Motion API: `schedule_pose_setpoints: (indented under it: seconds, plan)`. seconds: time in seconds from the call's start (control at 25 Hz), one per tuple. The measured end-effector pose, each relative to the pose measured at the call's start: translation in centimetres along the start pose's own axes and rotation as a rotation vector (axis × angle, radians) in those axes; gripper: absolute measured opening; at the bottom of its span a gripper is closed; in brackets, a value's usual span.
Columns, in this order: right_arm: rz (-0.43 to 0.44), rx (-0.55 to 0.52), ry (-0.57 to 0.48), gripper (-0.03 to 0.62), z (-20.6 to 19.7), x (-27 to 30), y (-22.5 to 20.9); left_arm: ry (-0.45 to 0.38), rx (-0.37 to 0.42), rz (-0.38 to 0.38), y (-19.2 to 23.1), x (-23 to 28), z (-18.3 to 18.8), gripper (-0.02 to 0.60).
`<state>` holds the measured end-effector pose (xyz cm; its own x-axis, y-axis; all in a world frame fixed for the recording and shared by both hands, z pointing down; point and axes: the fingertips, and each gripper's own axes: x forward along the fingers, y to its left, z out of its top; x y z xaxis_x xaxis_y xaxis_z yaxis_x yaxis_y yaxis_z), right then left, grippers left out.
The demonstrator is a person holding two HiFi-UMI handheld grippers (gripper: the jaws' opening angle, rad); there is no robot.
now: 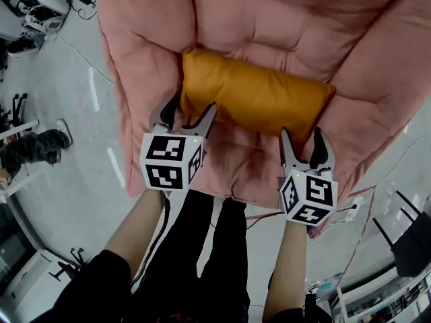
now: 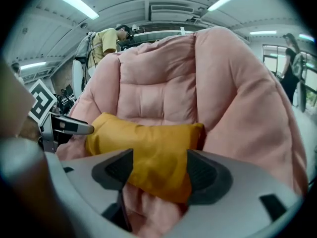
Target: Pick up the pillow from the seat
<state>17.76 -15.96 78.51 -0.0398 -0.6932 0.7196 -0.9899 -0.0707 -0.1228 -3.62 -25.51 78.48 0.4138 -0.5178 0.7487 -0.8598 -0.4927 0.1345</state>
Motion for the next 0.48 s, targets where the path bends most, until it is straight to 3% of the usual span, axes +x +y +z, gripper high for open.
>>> schedule_pose_setpoints:
  seconds: [0.48]
  plan:
    - [-0.002,0.053,0.074,0.370,-2.2,3.9,-2.0,0.072,0.029,-0.015,0.3,3.8,-1.5,0.344]
